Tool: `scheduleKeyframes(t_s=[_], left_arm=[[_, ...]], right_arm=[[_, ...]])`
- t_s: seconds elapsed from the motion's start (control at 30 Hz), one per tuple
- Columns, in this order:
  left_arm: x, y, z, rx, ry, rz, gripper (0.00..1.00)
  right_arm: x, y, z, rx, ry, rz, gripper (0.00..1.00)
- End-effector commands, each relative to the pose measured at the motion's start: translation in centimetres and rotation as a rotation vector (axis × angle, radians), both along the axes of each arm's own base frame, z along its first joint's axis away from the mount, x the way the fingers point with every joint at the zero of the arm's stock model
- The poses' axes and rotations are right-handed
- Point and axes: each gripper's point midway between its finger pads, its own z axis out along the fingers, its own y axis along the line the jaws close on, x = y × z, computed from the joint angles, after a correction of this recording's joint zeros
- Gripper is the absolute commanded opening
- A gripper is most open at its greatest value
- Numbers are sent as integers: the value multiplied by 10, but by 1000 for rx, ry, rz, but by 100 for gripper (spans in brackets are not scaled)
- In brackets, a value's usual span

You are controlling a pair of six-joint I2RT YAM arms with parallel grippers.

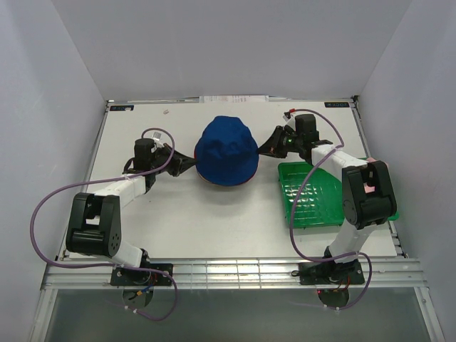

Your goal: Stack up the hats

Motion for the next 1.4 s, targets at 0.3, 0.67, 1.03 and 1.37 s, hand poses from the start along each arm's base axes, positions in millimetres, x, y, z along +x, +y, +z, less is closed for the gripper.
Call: scheduleKeyframes(t_s=[0.3,0.67,1.03,1.37], left_arm=[[-6,11,-16,108,17,8,0],[5,10,30,141,-60,-27,28],[2,13,73,183,-160,-41,51],[-8,11,161,179,-383,-63,53]], right_arm=[[0,-17,-26,-119,51,-19,8],[13,-10,23,-91,-22,1,21],[10,-14,53,-99,-66,-11,53],[-20,-110,88,-508,-127,-265,57]])
